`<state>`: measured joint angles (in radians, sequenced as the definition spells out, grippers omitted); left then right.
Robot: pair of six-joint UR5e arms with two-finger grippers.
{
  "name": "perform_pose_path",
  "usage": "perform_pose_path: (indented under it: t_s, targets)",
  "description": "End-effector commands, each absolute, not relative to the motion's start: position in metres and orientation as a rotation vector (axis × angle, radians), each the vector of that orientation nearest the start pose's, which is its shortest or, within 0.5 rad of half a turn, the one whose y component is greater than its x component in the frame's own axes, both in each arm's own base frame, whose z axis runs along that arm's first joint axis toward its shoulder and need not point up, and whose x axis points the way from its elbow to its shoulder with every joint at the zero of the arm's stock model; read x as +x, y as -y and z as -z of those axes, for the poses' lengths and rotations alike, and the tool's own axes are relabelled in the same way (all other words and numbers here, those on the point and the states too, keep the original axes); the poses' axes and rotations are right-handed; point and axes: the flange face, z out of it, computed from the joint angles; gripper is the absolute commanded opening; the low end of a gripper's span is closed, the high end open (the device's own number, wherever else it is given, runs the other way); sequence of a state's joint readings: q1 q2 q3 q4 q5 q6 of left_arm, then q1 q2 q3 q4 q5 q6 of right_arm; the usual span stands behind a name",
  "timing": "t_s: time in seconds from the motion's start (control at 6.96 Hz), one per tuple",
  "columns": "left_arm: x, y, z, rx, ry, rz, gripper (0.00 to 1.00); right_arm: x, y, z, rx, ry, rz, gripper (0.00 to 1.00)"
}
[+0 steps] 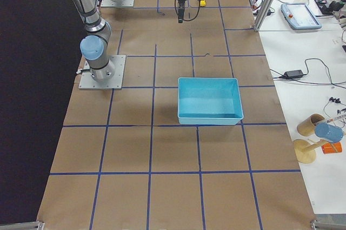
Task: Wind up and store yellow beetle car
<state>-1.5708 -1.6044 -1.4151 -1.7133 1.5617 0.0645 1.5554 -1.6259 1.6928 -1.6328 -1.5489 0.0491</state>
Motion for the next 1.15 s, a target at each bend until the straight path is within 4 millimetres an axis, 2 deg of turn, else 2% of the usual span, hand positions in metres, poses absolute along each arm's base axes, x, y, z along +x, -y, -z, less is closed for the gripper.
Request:
perform_pose_path:
  t_s: [0.0,1.01]
  targets:
    - [-0.1342,0.5018,-0.5322,0.101,-3.150,-0.036,0.99,0.1300,0.4684,-0.4595,0.093,-3.116,-0.013,1.00]
    - [-0.1362,0.5040,-0.5267,0.104,-3.162,-0.055,0.99,0.1279,0.4680,-0.4624,0.096,-3.129,-0.003,1.00]
